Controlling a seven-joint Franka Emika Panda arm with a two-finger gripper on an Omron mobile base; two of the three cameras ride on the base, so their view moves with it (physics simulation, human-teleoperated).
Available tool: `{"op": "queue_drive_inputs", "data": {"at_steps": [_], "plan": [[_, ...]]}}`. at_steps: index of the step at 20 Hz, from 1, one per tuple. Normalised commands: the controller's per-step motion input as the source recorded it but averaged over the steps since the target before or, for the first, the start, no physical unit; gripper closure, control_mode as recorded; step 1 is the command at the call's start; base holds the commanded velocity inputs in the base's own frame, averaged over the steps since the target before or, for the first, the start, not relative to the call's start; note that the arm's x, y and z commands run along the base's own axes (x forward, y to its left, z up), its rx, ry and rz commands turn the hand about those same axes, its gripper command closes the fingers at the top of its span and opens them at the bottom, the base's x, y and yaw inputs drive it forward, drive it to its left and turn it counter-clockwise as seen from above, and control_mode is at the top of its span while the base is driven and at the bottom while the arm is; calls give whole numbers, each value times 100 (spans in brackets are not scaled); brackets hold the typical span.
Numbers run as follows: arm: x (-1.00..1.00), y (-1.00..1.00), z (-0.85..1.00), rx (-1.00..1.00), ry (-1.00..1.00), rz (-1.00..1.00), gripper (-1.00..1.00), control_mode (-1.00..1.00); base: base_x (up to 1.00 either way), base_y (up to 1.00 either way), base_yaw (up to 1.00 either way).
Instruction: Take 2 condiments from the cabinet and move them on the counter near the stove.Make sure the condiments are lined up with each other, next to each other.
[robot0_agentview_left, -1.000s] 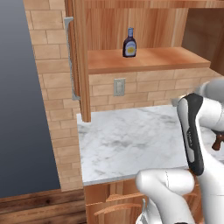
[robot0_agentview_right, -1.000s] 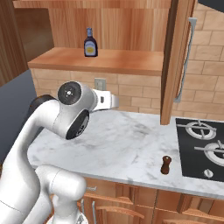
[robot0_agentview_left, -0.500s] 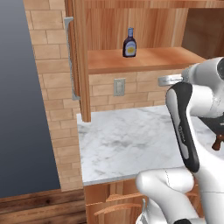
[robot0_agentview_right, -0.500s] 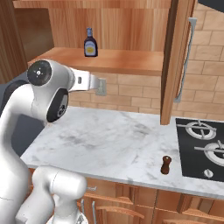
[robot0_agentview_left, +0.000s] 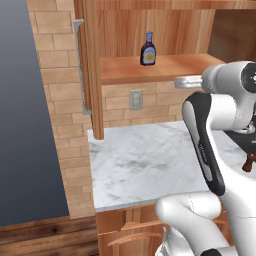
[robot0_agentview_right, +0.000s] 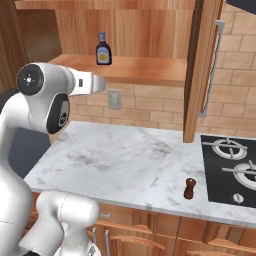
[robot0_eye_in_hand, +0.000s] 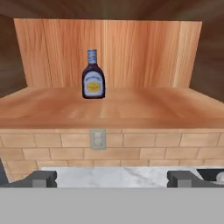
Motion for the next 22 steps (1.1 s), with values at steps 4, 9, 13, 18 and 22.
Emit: {"op": "queue_drive_inputs", "data": {"at_steps": [4,9,13,18,22], "plan": [[24,16,37,1,-6,0,-100,-100,0,0,0],[17,17,35,0,0,0,-100,-100,0,0,0],[11,14,30,0,-6,0,-100,-100,0,0,0],[14,11,25,2,-12,0,-100,-100,0,0,0],[25,11,20,4,-4,0,-100,-100,0,0,0]]}}
